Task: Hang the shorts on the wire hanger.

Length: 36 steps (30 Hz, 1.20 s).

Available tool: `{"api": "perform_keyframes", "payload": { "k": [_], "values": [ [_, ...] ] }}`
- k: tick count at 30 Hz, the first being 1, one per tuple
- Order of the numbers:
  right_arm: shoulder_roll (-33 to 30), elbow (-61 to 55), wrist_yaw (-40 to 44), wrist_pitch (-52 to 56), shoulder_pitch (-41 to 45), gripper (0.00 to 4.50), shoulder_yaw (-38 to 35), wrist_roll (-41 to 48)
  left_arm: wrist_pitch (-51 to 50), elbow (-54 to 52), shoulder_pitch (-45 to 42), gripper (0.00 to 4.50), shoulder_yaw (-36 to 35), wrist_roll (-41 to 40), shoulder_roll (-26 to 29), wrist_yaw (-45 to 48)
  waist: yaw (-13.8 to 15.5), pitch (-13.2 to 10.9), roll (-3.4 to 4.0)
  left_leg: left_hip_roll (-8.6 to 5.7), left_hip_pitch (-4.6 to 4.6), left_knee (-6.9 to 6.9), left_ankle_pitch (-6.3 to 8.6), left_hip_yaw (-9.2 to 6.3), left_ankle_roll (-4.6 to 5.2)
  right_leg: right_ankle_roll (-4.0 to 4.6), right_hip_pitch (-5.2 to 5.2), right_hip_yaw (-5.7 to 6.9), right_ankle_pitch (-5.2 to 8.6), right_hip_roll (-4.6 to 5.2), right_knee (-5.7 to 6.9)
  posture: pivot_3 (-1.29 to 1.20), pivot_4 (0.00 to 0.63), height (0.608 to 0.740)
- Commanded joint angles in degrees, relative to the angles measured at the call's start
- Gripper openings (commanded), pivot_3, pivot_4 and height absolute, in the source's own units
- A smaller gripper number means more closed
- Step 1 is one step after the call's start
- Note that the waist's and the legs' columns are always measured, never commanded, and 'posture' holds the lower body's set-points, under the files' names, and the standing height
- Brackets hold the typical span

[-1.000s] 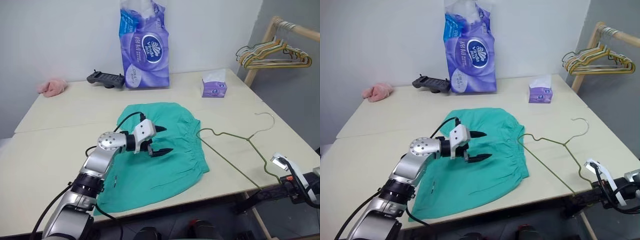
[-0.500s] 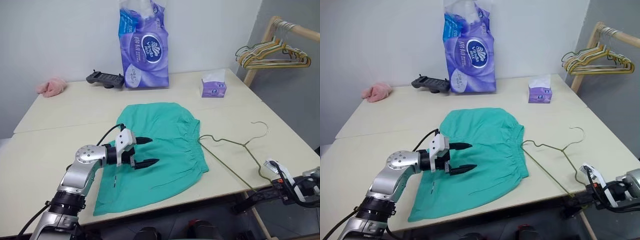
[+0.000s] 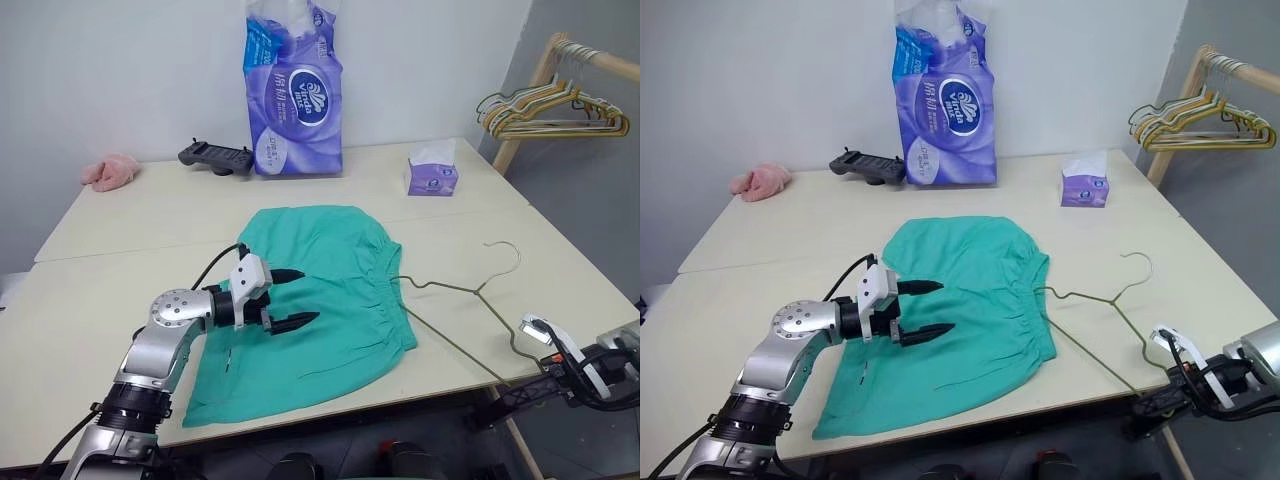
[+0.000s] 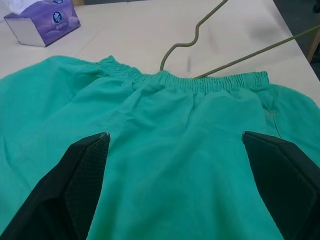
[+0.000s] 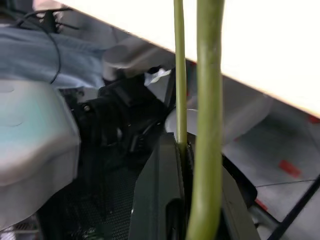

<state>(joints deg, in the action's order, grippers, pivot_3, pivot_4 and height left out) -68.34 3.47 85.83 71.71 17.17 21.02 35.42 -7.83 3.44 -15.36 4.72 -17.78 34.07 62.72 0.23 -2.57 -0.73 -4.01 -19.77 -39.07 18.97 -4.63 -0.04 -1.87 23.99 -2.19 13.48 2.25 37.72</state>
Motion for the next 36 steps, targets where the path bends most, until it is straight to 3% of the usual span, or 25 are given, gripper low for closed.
{"api": "perform_keyframes", "payload": {
  "k": [1,11,22,31,36],
  "values": [
    [-1.26,-3.40,2.84,1.70,1.85,0.00,-1.71,2.99,1.27,-1.63,-0.43,4.49,-1.32,-0.15,0.15,-0.56,0.09,0.00,0.00,0.00,0.00,0.00,0.00,0.00,0.00,0.00,0.00,0.00,0.00,0.00,0.00,0.02,0.045,0.740],
    [3.54,-4.31,-1.11,3.90,1.99,0.00,0.02,4.69,1.94,-0.56,-2.01,4.49,-1.15,0.32,0.26,-0.73,0.70,0.00,-0.03,0.00,-0.01,0.00,0.00,0.00,0.00,0.00,0.00,0.01,0.00,0.00,-0.01,0.03,0.041,0.740],
    [9.31,11.05,-5.46,4.19,5.42,0.00,-0.32,0.53,2.14,-0.80,-2.09,4.49,-1.26,0.84,0.88,-0.86,1.19,-0.01,-0.05,-0.01,0.00,0.00,-0.01,0.01,0.00,0.03,0.01,0.00,-0.02,0.01,0.00,0.04,0.045,0.740],
    [16.68,20.54,-7.94,6.31,15.60,0.00,-2.69,0.12,2.82,0.03,-3.06,4.49,-0.49,1.43,0.35,-0.45,1.17,-0.01,-0.05,-0.02,-0.01,0.01,-0.01,0.00,-0.01,0.04,0.04,0.00,-0.03,0.00,0.01,0.03,0.052,0.740],
    [14.78,16.58,-4.59,6.38,16.02,0.00,-1.41,1.01,3.04,0.31,-3.32,4.49,-0.61,1.52,0.56,-0.24,1.17,-0.02,-0.04,-0.02,-0.05,0.01,0.00,-0.01,0.00,0.04,0.05,0.01,-0.03,0.01,-0.01,0.03,0.052,0.740]
  ]
}}
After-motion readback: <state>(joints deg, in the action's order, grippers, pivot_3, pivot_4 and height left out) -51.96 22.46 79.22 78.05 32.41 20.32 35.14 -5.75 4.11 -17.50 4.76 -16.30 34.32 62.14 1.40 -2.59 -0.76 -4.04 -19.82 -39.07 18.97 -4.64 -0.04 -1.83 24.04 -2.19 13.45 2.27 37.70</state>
